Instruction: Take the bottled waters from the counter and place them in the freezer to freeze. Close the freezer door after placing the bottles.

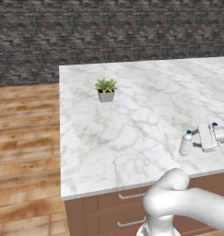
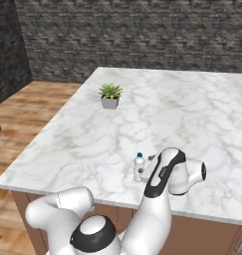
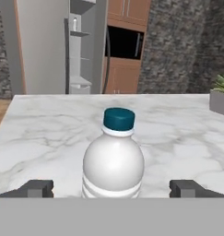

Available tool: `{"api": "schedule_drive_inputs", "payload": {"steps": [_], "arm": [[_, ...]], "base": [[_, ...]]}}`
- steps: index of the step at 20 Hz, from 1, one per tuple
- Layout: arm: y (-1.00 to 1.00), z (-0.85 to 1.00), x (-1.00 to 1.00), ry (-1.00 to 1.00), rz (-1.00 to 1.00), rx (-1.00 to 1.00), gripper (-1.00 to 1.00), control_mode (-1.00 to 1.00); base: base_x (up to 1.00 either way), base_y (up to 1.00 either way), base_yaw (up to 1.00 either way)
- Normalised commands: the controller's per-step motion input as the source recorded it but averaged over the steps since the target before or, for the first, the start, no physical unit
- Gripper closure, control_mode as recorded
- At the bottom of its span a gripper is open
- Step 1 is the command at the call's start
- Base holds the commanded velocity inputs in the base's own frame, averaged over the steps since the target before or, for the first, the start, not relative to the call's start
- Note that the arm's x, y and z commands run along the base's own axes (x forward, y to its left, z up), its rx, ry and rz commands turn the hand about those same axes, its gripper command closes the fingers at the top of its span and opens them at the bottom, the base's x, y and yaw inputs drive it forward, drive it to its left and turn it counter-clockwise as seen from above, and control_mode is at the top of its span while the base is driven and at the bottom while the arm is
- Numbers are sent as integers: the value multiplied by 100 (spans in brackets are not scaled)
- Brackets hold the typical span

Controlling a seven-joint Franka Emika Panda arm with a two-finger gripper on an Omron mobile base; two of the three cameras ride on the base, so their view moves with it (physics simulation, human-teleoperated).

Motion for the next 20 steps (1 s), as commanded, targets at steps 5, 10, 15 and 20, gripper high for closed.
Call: {"api": "schedule_drive_inputs", "payload": {"steps": [5, 10, 15, 20], "arm": [[20, -18, 0, 5, 1, 0, -100, -100], [16, -5, 0, 3, 1, 0, -100, -100], [0, 0, 7, 0, 0, 0, -100, -100], [0, 0, 1, 0, 0, 0, -100, -100]], "base": [[0, 0, 0], [0, 0, 0], [0, 0, 0], [0, 0, 0]]}}
